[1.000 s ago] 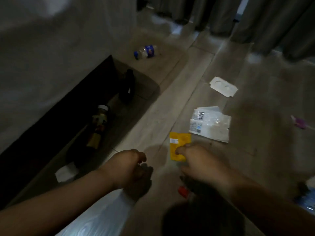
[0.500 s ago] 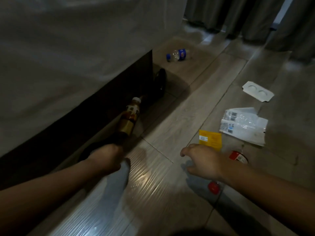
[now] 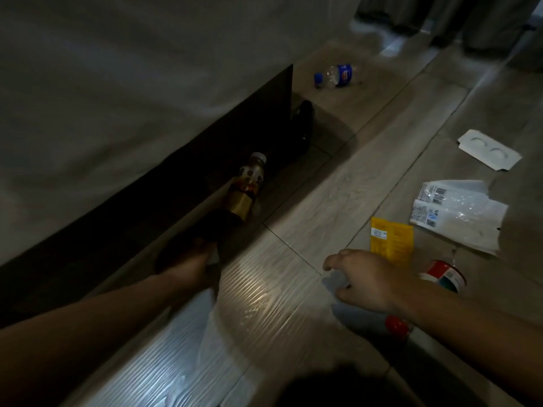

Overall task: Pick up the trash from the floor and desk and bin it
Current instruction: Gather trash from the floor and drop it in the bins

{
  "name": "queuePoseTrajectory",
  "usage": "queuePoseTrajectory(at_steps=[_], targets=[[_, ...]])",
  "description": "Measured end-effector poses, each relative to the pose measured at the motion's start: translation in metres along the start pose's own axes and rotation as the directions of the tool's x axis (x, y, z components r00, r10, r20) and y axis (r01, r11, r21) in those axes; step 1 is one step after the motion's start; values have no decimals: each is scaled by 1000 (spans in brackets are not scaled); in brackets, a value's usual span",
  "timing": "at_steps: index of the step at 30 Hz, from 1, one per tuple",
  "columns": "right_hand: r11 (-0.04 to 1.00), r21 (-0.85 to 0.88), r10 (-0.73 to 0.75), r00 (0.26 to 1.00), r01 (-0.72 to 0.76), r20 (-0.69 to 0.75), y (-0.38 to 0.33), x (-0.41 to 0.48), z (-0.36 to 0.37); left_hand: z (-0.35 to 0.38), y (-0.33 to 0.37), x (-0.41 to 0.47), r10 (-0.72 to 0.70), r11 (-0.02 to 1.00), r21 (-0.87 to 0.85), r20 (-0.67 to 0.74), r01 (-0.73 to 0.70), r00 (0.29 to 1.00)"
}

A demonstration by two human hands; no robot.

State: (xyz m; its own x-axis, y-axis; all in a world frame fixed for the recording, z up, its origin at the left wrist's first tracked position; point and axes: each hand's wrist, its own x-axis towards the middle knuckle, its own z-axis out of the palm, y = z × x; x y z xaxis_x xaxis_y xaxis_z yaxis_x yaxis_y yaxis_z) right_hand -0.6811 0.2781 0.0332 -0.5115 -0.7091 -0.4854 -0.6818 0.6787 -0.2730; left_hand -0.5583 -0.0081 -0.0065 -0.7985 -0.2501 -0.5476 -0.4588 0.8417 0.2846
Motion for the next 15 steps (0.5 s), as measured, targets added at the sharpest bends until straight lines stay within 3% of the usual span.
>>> queuePoseTrajectory(at_steps=[3, 6, 12, 15], targets=[[1000, 5, -1, 1000, 1, 9, 1, 2, 2, 2, 3, 8, 165, 979, -119, -21, -166, 986], [1000, -6, 7, 1000, -7, 21, 2, 5, 2, 5, 9, 12, 242, 968, -46, -74, -246, 967], [999, 41, 21, 1000, -21, 13, 5, 4, 5, 16, 24, 17, 98, 995, -31, -67, -100, 993], [997, 60, 37, 999, -38, 24, 8, 4, 8, 16, 29, 21, 95, 994, -52, -84, -100, 992]])
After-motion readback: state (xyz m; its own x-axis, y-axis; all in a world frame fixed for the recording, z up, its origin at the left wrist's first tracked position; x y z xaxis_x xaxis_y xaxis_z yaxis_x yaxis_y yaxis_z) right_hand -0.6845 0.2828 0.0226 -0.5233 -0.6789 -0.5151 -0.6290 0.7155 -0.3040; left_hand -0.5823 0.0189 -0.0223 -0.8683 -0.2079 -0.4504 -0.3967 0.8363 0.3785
